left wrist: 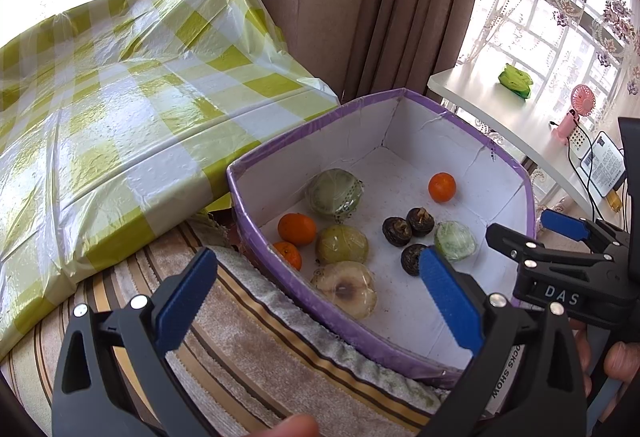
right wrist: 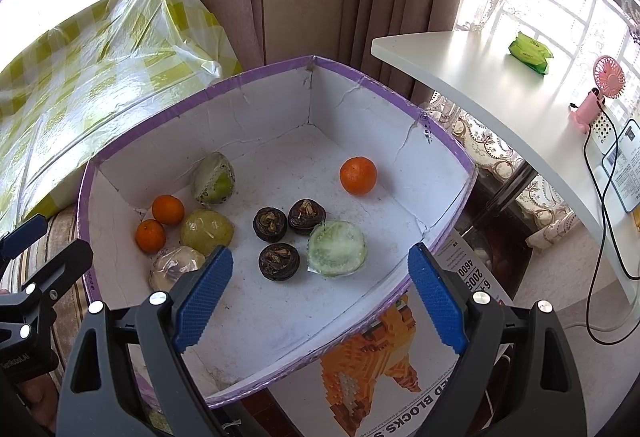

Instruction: Organize fruits

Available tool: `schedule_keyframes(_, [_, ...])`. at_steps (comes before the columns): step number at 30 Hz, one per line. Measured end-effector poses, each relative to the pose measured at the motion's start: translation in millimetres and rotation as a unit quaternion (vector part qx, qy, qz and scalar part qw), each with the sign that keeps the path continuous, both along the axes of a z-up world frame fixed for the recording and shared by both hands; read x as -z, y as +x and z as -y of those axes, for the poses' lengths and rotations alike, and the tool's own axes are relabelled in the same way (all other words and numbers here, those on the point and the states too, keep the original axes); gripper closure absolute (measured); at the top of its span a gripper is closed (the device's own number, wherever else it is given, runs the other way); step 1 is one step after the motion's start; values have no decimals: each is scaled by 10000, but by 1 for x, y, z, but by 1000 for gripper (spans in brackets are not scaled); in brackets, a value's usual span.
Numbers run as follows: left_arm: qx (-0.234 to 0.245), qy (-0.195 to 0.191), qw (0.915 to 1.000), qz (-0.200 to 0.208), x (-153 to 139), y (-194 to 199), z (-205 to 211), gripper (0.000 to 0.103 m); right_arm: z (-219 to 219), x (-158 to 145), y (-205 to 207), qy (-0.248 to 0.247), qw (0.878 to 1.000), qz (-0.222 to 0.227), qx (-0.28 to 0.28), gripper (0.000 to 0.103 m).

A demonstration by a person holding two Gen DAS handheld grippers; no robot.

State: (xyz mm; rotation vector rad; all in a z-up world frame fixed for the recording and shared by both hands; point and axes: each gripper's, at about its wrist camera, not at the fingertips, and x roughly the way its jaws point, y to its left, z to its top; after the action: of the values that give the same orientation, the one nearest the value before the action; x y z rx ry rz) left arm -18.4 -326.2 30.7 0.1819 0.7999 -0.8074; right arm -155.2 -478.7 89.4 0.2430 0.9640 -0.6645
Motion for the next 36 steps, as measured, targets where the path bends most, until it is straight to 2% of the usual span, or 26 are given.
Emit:
schedule_keyframes(28, [53,0,10000,-9,0,-3,4,2,4,1,2,24,10000,32,51,17])
schedule_keyframes(33, [74,-44,9997,243,-5,-9,4,2,6,4,0,48,9999,0,119,17])
schedule_keyframes(36, [149,-81,9996,231,-8,-8,4,2,5,4,0,38,9999,15,106,17])
